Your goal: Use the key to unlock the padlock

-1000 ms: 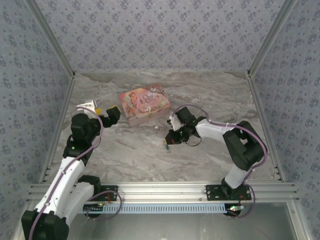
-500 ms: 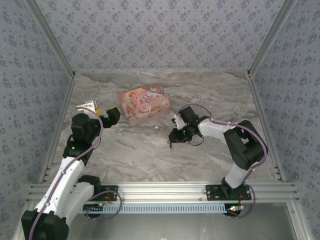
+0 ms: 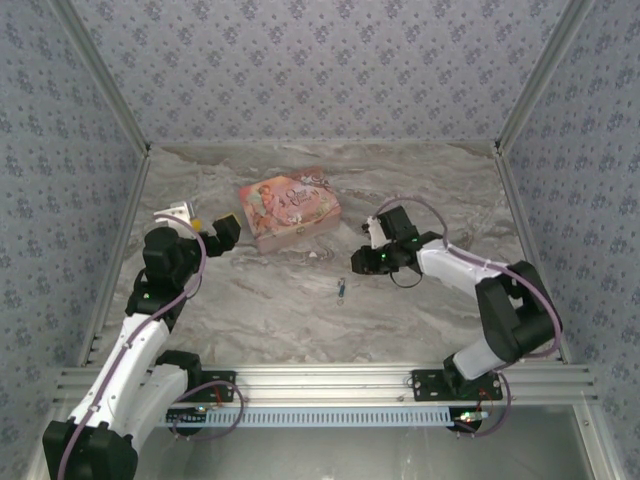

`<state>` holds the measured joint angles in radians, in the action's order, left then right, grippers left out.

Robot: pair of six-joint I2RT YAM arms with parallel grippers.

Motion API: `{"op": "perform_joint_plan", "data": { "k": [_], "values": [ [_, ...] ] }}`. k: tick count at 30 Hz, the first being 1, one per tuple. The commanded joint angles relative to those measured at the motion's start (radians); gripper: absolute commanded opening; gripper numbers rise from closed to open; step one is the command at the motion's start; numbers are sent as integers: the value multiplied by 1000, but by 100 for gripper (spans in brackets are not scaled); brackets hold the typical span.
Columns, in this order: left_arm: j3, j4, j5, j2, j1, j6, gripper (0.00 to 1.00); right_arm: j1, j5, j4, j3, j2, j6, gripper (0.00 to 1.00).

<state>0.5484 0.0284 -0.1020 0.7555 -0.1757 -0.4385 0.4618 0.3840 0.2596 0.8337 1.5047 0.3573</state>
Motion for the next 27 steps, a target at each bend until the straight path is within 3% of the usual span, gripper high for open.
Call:
{"op": "perform_joint_plan", "data": {
  "k": [1, 7, 14, 19, 23, 27],
  "values": [
    [1, 7, 18, -3, 3, -5, 99, -35, -78, 39, -17, -80, -18, 30],
    [11, 11, 46, -6, 5, 10, 99, -104, -207, 10, -56, -245, -50, 44],
    [40, 19, 109, -9, 5, 84, 99, -180, -341, -150, -162, -463, -115, 84],
    [33, 68, 166, -16, 7, 132, 99, -292, -427, -235, -241, -555, -73, 98],
    [-28, 178, 246, -11, 9, 190, 100, -403, -493, -322, -338, -607, -11, 100],
    [-92, 247, 332, -2, 22, 245, 99, -428, -641, -352, -391, -600, -60, 100]
  ]
}}
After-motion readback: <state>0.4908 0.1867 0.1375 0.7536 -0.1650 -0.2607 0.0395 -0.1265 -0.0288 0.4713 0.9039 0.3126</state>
